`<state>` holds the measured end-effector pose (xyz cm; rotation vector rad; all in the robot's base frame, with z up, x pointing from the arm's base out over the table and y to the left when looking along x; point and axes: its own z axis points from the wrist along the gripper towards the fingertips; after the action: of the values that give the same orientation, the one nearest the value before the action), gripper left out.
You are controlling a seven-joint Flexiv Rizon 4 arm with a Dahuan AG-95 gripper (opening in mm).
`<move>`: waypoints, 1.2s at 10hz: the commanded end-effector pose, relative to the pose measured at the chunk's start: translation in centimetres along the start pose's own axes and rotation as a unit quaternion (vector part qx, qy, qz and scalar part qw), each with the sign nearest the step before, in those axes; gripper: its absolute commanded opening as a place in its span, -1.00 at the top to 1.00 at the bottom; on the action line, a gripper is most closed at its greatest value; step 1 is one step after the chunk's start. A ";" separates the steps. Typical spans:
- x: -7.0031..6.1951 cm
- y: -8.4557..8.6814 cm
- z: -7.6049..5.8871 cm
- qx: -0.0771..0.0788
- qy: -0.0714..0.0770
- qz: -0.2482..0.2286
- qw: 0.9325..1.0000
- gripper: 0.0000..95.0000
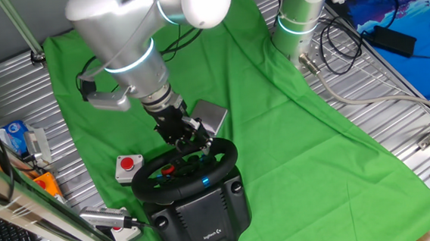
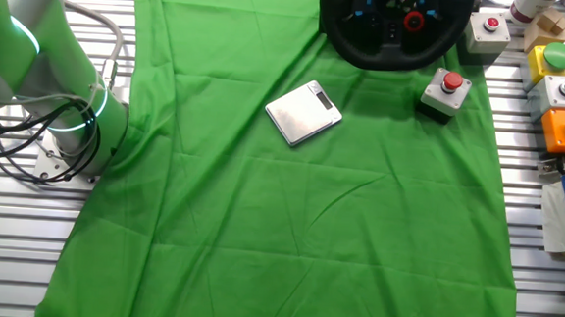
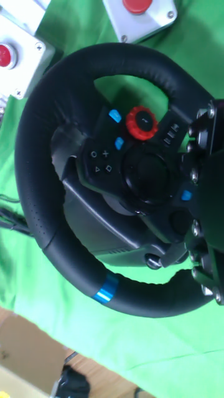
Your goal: Rotate the steering wheel 90 degrees counterclockwise
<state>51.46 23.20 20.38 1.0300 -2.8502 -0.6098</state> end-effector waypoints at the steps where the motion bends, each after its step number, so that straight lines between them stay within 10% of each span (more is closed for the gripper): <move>1: -0.1 -0.1 0.0 0.001 0.003 0.001 1.000 1.00; 12: 0.0 -0.1 0.2 0.006 -0.005 0.010 1.000 1.00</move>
<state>51.56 23.24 20.17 1.0104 -2.8577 -0.5778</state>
